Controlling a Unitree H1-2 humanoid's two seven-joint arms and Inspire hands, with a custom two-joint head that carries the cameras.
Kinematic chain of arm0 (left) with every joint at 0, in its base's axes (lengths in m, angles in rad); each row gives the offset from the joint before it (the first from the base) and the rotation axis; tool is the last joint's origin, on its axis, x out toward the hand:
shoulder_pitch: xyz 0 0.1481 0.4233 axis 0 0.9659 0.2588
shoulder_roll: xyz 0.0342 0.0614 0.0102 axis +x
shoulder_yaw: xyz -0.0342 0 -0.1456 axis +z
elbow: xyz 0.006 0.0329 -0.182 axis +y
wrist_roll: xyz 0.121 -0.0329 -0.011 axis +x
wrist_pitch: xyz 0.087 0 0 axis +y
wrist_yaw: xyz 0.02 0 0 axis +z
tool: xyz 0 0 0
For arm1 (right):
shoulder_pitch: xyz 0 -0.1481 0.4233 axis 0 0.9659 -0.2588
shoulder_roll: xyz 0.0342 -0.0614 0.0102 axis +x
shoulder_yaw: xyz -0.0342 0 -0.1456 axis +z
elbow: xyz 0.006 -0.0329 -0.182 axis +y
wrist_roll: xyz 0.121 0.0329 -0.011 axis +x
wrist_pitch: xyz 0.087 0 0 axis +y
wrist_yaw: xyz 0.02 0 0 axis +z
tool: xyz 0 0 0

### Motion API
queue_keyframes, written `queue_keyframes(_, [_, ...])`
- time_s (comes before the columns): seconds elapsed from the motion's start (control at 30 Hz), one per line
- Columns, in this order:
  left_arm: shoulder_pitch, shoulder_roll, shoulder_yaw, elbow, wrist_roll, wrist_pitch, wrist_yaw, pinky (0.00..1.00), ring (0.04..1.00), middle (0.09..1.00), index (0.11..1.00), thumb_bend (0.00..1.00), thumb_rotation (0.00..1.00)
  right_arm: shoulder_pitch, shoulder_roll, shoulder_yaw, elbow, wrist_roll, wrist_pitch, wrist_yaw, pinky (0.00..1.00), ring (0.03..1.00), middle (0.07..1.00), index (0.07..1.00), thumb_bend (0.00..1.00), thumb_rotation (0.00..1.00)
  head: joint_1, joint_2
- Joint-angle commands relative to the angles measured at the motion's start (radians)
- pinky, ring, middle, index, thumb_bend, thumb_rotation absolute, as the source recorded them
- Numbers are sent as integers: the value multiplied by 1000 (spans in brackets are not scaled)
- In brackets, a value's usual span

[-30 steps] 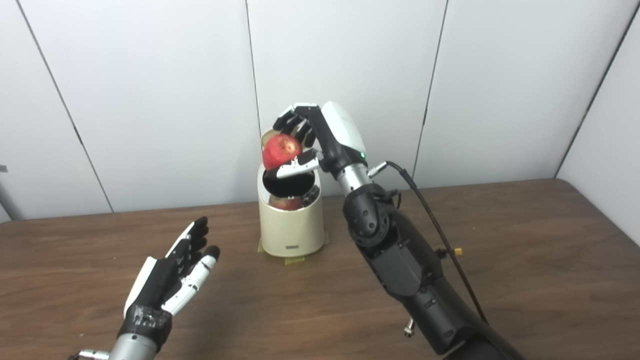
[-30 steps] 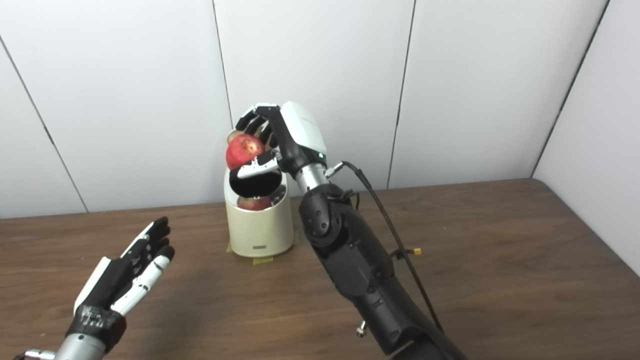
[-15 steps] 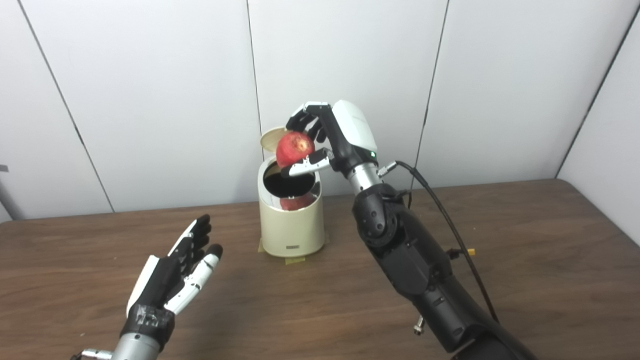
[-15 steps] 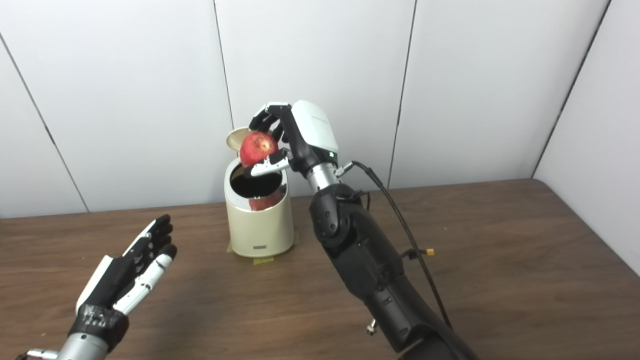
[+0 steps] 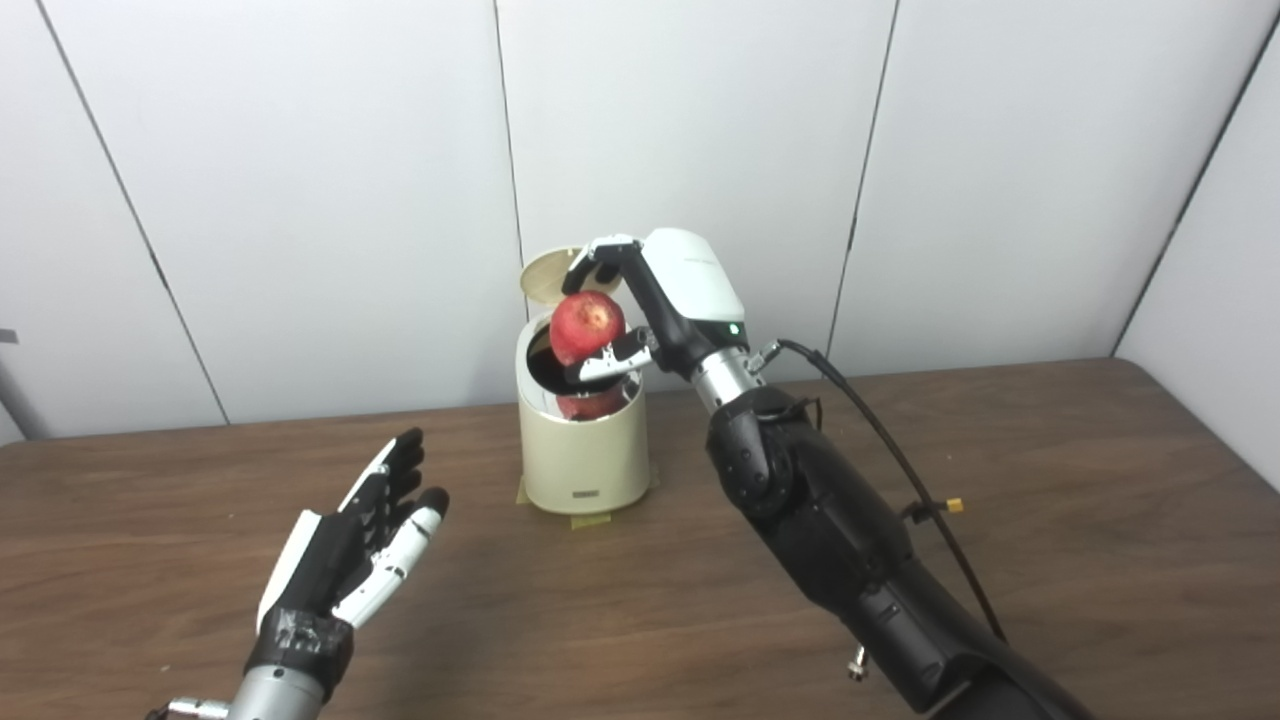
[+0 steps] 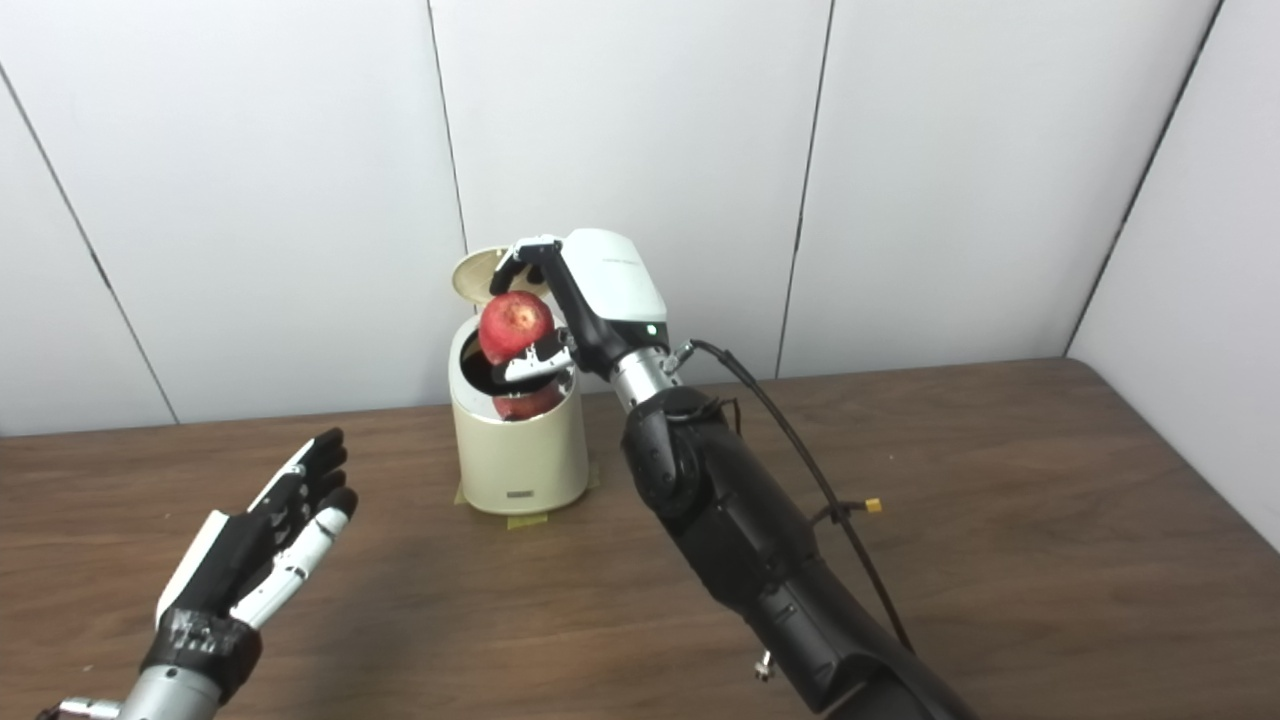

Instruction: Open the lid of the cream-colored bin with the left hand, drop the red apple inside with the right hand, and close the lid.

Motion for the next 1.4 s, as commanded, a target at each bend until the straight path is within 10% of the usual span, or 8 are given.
queue_keyframes(0.0, [-29,4,1,-25,21,-5,5,991,976,964,950,471,620,-56,-18,-1,-13,-17,-34,-25,652,722,709,496,522,135,-1,1])
queue_keyframes(0.33, [-22,-30,25,-14,-4,-34,15,945,961,958,918,406,650,-57,-33,16,-3,-69,-51,-60,663,711,704,497,521,136,-1,4])
queue_keyframes(0.47, [-23,-34,25,-12,-3,-30,18,956,968,961,918,413,654,-59,-36,18,-6,-84,-40,-55,662,713,704,688,742,106,0,2])
queue_keyframes(0.67, [-22,-30,18,-20,9,-30,15,969,965,951,916,386,638,-63,-32,7,-4,-80,-41,-54,687,726,707,703,769,117,0,2])
queue_keyframes(1.1, [-22,-34,19,-34,22,-5,11,1000,972,932,872,426,612,-52,-24,-2,-22,-68,3,-12,774,851,867,802,856,152,5,3])
queue_keyframes(1.23, [-23,-29,17,-34,31,-7,12,1000,971,926,862,409,607,-45,-22,-19,-28,-41,-31,-35,623,706,728,727,793,112,5,3])
queue_keyframes(1.27, [-23,-28,17,-33,31,-7,12,1000,969,925,861,413,610,-43,-21,-27,-30,-22,-44,-33,531,605,578,601,636,45,1,4])
queue_keyframes(1.37, [-23,-31,19,-30,28,-6,12,1000,981,934,862,422,619,-33,-28,-40,-50,9,-58,-14,354,408,508,544,525,4,-2,3])
